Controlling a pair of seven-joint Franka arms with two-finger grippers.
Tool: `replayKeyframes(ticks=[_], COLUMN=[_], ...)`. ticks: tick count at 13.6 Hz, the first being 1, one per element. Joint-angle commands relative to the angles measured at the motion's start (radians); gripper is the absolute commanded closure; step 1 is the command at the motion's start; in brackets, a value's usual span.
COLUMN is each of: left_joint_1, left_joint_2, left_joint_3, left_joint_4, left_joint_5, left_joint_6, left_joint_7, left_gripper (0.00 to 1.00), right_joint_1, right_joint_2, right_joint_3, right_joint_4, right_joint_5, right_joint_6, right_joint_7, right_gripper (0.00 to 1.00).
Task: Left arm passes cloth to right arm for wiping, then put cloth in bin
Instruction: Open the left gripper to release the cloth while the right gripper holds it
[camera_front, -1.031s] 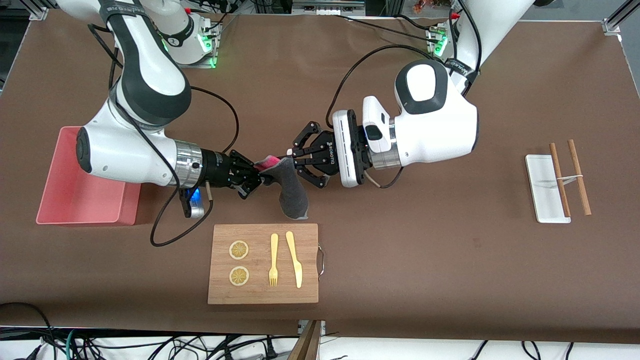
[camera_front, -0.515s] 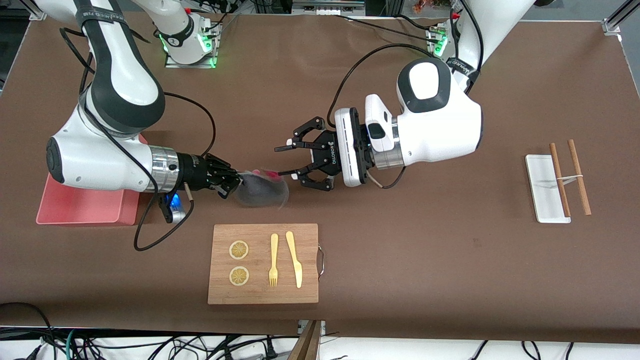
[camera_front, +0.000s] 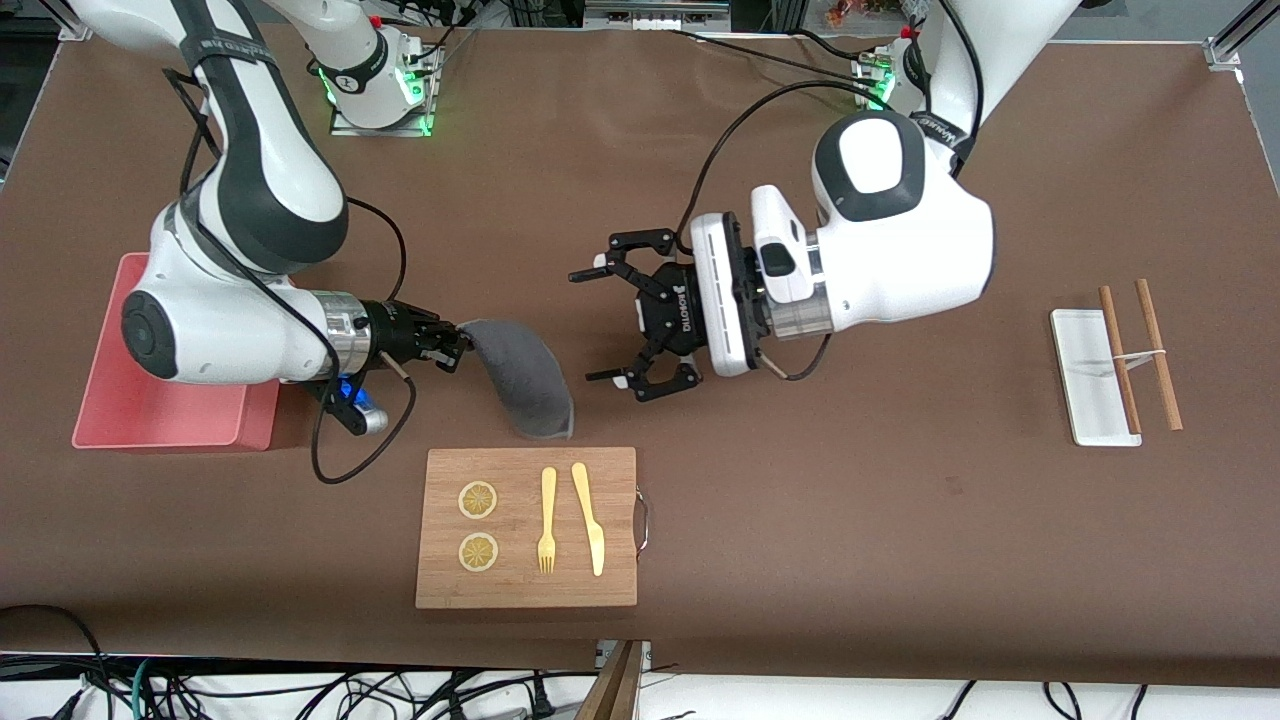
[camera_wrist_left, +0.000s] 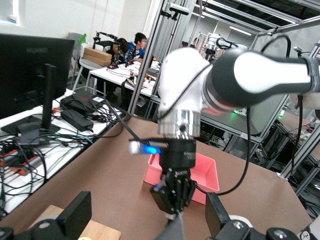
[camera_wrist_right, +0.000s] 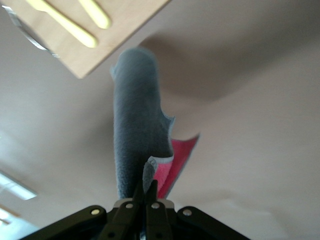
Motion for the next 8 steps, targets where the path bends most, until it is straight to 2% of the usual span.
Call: replayKeyframes(ticks=[1, 5, 8], left_joint_1=[0.037, 0.146, 0.258], left_joint_2=[-0.028, -0.036, -0.065], left_joint_3=[0.002, 0.002, 0.003], left_joint_4=[-0.014, -0.031, -0.031], left_joint_5=[0.005, 0.170, 0.380], left_joint_6=[-0.028, -0.089, -0.176], left_joint_7=[0.018, 0.020, 0.018], left_gripper=[0.00, 0.00, 0.00], right_joint_1=[0.007, 0.044, 0.041], right_joint_2=[0.000, 0.022, 0.023], right_joint_3=[0.009, 0.013, 0.013], right_joint_4=[-0.071, -0.166, -0.222], right_joint_5=[-0.033, -0.036, -0.121], right_joint_6=[-0.006, 0.005, -0.001], right_joint_7=[-0.021, -0.036, -0.071], right_gripper=[1.00, 1.00, 1.00])
